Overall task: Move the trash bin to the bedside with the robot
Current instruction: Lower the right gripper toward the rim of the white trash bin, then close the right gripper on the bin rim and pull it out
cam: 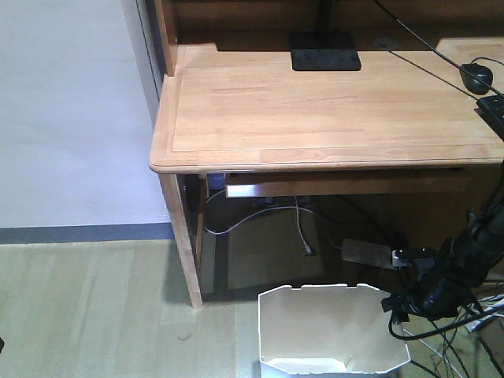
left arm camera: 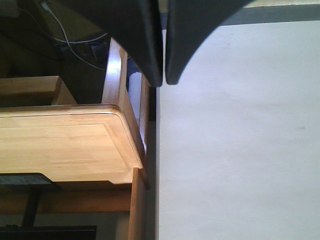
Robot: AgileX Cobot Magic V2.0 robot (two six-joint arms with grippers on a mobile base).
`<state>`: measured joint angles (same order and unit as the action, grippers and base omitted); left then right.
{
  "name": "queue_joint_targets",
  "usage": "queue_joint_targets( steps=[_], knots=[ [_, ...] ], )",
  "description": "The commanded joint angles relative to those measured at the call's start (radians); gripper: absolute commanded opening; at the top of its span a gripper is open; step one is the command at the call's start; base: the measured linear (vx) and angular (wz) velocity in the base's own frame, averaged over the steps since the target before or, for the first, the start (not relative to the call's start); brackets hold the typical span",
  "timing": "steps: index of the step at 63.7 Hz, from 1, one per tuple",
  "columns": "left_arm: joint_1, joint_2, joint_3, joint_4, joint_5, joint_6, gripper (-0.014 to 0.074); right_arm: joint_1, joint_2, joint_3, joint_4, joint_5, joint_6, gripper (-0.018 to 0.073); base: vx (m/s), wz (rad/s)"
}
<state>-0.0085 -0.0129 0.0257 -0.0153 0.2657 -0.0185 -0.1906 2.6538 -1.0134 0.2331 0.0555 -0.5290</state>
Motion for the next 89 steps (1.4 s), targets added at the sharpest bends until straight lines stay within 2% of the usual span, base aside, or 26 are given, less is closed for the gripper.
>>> queue_joint_targets(
  steps=[1,36,42,46,49,58,67,81,89],
  knots=[
    [-0.003,-0.014,0.019,-0.003,-0.069,-0.004,-0.0006,-0.003,0.0,-0.051,-0.002,-0.005,-0.019,0.0533,0.0,0.0],
    [-0.003,-0.014,0.019,-0.003,-0.069,-0.004,-0.0006,-0.003,0.278,-0.385,0.035,0.186,-0.015,0.0532,0.0,0.0],
    [-0.003,-0.014,0.019,-0.003,-0.069,-0.004,-0.0006,-0.003,0.307,-0.423,0.05,0.216,-0.017,0.0504,0.0,0.0],
    [-0.003,-0.014,0.019,-0.003,-0.069,-0.004,-0.0006,-0.003,0.32,-0.445,0.055,0.234,-0.022,0.0438,0.0,0.0],
    [-0.003,-0.014,0.019,-0.003,-0.069,-0.004,-0.0006,-0.003,0.327,-0.455,0.056,0.242,-0.024,0.0355,0.0,0.0],
    [-0.003,-0.014,0.019,-0.003,-0.069,-0.004,-0.0006,-0.003,0.336,-0.467,0.093,0.276,-0.064,-0.0001,0.0,0.0],
    [-0.003,-0.014,0.019,-0.003,-0.069,-0.004,-0.0006,-0.003,0.324,-0.463,0.235,0.318,-0.248,-0.0012,0.0,0.0],
    [-0.003,-0.014,0.019,-0.003,-0.069,-0.004,-0.0006,-0.007,0.279,-0.464,0.633,0.473,-0.642,-0.0006,0.0,-0.01],
    [-0.003,-0.014,0.019,-0.003,-0.069,-0.004,-0.0006,-0.007,0.234,-0.419,0.782,0.506,-0.753,-0.0005,0.0,0.0]
  ],
)
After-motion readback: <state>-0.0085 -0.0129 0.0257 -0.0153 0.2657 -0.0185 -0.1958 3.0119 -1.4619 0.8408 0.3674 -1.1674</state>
